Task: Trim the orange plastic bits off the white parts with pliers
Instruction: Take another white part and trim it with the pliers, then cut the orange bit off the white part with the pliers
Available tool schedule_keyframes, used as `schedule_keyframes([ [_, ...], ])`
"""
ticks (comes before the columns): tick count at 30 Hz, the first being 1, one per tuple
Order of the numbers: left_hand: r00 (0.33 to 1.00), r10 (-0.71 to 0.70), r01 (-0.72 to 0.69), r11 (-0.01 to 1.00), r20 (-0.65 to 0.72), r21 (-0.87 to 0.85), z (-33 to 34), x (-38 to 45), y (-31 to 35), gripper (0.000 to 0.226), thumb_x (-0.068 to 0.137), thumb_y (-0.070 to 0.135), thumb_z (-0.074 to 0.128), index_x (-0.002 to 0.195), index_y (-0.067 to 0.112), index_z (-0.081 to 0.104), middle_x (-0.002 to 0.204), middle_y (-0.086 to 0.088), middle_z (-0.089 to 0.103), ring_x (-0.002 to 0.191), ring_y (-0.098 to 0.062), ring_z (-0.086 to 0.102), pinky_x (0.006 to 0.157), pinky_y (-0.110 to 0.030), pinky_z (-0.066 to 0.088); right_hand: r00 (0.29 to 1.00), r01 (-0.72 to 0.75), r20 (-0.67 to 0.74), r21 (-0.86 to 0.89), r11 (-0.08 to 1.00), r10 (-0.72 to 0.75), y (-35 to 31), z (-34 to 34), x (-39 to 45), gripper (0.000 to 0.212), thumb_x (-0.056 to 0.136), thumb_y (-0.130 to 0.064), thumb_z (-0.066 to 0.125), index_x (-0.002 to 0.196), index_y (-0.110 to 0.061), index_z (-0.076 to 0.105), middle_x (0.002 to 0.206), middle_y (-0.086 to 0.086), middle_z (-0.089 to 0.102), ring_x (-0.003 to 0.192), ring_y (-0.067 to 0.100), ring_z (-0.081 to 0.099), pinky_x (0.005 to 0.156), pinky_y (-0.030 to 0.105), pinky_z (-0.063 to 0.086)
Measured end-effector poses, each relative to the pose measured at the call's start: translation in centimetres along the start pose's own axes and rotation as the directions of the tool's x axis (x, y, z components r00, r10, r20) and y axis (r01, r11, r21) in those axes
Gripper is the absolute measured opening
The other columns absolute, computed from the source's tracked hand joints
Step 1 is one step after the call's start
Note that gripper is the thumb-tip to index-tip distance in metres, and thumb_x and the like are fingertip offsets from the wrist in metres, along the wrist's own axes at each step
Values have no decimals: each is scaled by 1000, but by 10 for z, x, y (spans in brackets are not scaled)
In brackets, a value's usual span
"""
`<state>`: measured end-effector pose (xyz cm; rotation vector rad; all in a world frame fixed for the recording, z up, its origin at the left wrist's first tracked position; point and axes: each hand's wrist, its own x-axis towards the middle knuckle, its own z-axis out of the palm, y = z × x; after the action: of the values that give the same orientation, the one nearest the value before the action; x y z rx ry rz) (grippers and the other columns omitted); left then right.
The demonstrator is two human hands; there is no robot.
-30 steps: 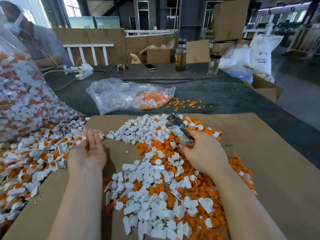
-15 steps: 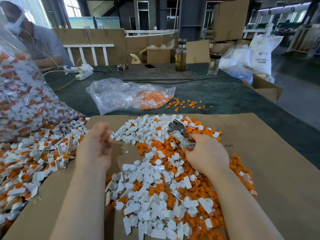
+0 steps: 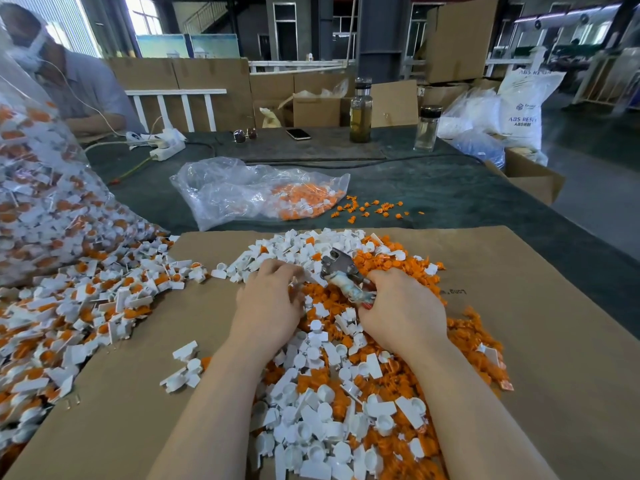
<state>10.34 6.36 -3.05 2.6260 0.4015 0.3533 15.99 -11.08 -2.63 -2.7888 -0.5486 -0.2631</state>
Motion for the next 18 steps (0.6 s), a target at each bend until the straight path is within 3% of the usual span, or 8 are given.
schedule_keyframes([
  [4, 997, -50, 43, 992, -56, -114, -4, -1, 4, 21, 92, 19, 65, 112, 26, 64, 115, 9, 50, 92, -10, 62, 83, -34, 58, 998, -41, -55, 14, 999, 41, 1, -1, 0, 13, 85, -40, 60, 87, -31, 51, 69, -13, 49, 56, 5, 43, 43, 21, 28],
  [7, 995, -88, 80, 986, -45, -147, -6, -2, 5, 16, 90, 14, 66, 99, 27, 61, 105, 7, 59, 86, -11, 65, 77, -37, 60, 999, -38, -40, 3, 999, 38, 3, -1, 0, 13, 86, -41, 60, 87, -30, 54, 68, -13, 51, 56, 4, 45, 43, 21, 29],
  [10, 995, -102, 97, 982, -19, -164, -6, -2, 5, 21, 90, 16, 68, 105, 29, 61, 104, 6, 65, 89, -14, 67, 79, -39, 59, 999, -35, 16, -10, 999, 35, 4, 0, 0, 12, 84, -38, 62, 91, -29, 58, 69, -13, 51, 57, 4, 45, 43, 21, 30],
  [13, 996, -81, 77, 992, -39, -104, -3, -1, 4, 32, 92, 19, 66, 122, 28, 66, 116, 5, 60, 100, -15, 63, 88, -33, 55, 998, -39, 45, -3, 999, 39, 3, 0, 0, 10, 83, -35, 63, 89, -31, 56, 69, -14, 49, 57, 4, 45, 42, 21, 28],
  [16, 992, -118, 112, 983, -36, -144, -1, 1, 3, 30, 95, 17, 61, 122, 25, 68, 115, 4, 59, 92, -14, 67, 86, -33, 57, 998, -47, 44, -6, 999, 47, 2, 1, -1, 13, 84, -37, 63, 83, -31, 52, 69, -13, 50, 57, 5, 46, 42, 22, 30],
  [18, 990, -133, 124, 979, -52, -160, 0, 1, 2, 25, 97, 18, 58, 117, 26, 70, 109, 4, 62, 77, -7, 68, 76, -28, 58, 998, -54, 27, -6, 999, 54, 3, 1, -1, 15, 85, -39, 63, 83, -29, 52, 69, -12, 50, 57, 5, 46, 43, 22, 31],
])
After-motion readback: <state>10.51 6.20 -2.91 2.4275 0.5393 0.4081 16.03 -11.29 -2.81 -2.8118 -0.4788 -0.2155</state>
